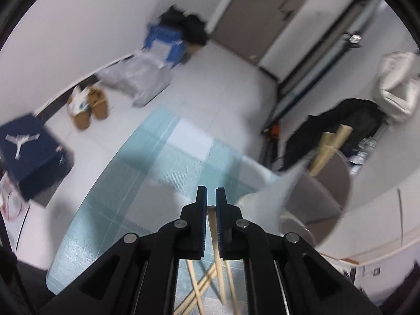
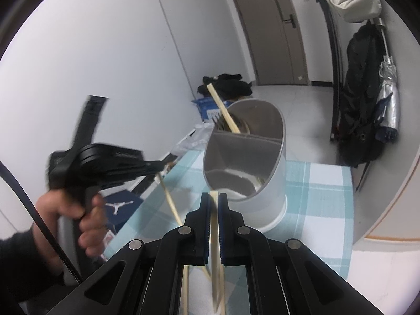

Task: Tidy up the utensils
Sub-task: 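Carry the held chopsticks with both tools toward the white holder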

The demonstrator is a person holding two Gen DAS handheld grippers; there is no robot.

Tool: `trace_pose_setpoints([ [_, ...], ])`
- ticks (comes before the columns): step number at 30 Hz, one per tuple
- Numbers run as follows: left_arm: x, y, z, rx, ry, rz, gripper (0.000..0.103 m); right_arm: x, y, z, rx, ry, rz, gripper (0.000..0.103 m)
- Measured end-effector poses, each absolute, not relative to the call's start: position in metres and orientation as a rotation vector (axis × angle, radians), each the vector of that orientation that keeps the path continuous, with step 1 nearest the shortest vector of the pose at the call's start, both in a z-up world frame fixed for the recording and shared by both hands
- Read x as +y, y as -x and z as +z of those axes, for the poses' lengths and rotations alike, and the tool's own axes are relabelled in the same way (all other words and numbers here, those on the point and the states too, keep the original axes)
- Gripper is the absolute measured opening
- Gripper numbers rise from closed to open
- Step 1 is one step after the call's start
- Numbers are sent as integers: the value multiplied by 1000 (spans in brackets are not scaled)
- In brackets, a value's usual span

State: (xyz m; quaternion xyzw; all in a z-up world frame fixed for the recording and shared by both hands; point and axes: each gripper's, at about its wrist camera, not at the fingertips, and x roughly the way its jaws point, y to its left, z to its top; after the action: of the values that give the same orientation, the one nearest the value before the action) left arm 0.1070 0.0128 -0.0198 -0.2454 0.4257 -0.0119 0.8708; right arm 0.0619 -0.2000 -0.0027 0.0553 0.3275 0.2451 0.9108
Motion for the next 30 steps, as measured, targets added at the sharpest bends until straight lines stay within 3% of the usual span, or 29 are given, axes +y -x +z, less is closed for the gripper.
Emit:
trace_pose_setpoints([
  [4, 9, -94, -6, 832, 438, -63, 3, -202, -60, 2, 653, -134, 463, 4],
  [5, 9, -92, -4, 824, 427, -73, 3, -203, -60, 3, 646, -143, 451, 0],
  [20, 7, -62, 15, 785, 356, -173, 3, -208, -46, -10, 700, -152, 403, 0],
  [24, 11, -60, 12, 788, 367, -183, 3, -207, -47, -32, 788, -167, 389, 6],
  [27, 15, -60, 11, 779, 369, -189, 3, -207, -54, -59, 888, -182, 360, 23],
  [30, 20, -62, 8, 785, 396, -201, 3, -203, -68, -84, 989, -171, 344, 24],
])
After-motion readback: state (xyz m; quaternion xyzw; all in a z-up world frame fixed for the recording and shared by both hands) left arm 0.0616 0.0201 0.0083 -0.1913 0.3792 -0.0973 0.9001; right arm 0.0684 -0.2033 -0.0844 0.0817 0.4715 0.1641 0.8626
